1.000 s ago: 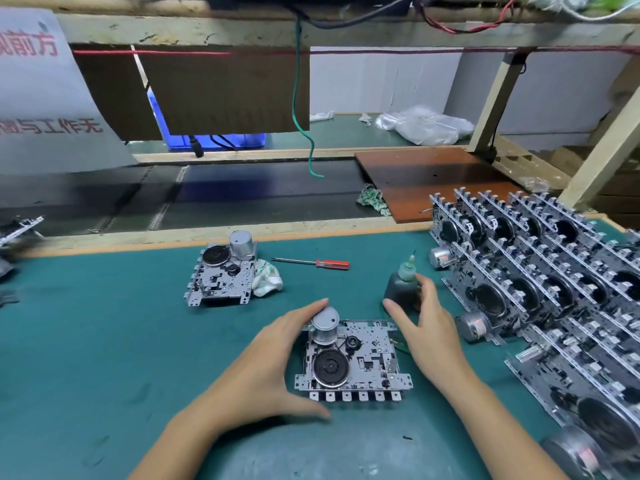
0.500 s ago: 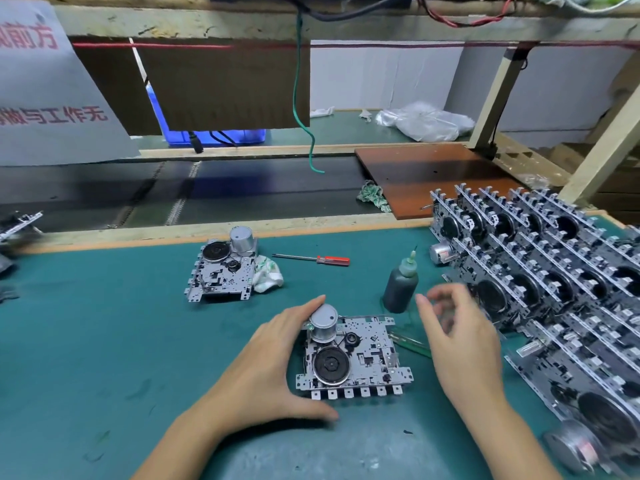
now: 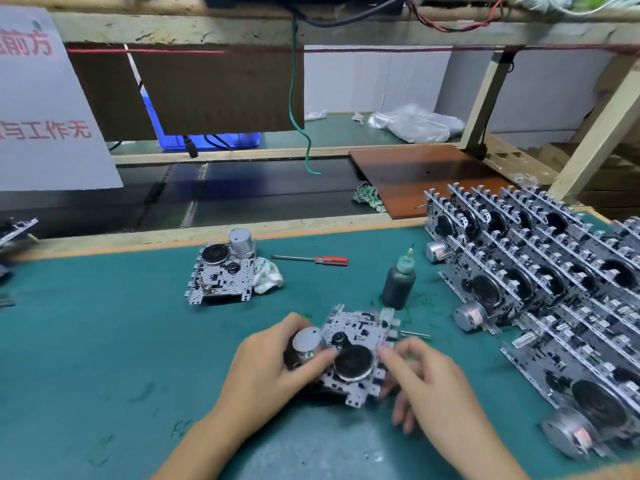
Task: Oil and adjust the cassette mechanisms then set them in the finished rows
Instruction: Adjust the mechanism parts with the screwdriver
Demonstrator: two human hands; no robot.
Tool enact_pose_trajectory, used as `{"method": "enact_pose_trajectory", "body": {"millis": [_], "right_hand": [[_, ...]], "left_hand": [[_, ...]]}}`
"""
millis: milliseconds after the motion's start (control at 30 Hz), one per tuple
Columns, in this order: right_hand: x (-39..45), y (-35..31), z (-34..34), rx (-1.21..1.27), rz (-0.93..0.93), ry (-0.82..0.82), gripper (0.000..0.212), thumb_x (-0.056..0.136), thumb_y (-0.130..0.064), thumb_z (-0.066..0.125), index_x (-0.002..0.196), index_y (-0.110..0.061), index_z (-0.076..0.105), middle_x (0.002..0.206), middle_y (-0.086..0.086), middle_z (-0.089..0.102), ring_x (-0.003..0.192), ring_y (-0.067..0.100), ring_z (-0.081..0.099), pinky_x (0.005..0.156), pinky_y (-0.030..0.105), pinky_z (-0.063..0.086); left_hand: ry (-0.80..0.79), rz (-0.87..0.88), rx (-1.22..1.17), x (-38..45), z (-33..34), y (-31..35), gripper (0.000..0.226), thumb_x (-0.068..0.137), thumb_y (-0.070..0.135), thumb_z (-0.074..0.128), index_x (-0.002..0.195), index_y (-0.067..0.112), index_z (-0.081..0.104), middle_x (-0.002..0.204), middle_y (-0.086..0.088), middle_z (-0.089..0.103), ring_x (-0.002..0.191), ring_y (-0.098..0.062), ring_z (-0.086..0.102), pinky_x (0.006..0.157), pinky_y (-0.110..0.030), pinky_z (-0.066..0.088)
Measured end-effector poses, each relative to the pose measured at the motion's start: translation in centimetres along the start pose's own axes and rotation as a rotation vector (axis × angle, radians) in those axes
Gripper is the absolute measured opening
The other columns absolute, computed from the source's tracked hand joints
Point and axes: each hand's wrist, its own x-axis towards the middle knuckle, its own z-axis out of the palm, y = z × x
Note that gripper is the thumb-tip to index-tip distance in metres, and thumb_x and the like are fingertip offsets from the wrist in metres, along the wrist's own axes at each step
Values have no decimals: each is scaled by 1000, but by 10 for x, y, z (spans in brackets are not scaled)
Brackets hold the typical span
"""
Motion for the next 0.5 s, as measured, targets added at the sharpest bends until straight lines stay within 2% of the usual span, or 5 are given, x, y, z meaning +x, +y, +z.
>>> {"method": "enact_pose_trajectory", "body": {"millis": [100,200,300,400,500], "right_hand": [[15,-24,-7,101,-108,25,29,84,-40,59,74,-13,52,52,2,63,35,16,52,35,19,38],[33,-50,-11,-57,-203,-40,29,84,-40,60,70,-16,51,48,-1,60,35,12,53,36,17,39],[48,-68,-9,-287,-249,-91,33,87,-43,57,70,-15,53,52,0,64,39,11,57,45,18,42],[55,-79,-7,-548,-352,-111,32,85,-51,57,74,-22,50,62,-6,60,61,11,54,64,28,42],[54,-88,-10,-714,-514,-270,24,88,-47,57,85,-26,45,70,-11,53,71,14,48,64,32,33]], "left_hand": [[19,-108,-217,2,2,5,38,75,61,63,76,24,55,56,13,60,48,-2,50,54,-15,40],[-50,-226,-353,2,6,6,36,83,58,57,81,23,51,50,5,51,47,-12,42,55,-31,38],[-36,-228,-178,0,3,5,44,74,70,40,81,27,46,51,-1,53,48,-16,40,57,-36,36],[-77,-203,26,-5,-1,9,52,76,82,27,80,31,39,60,1,63,53,-12,51,65,-34,43],[-159,-44,261,-10,1,18,46,68,82,27,82,39,37,56,7,62,60,-10,58,62,-27,45]]}}
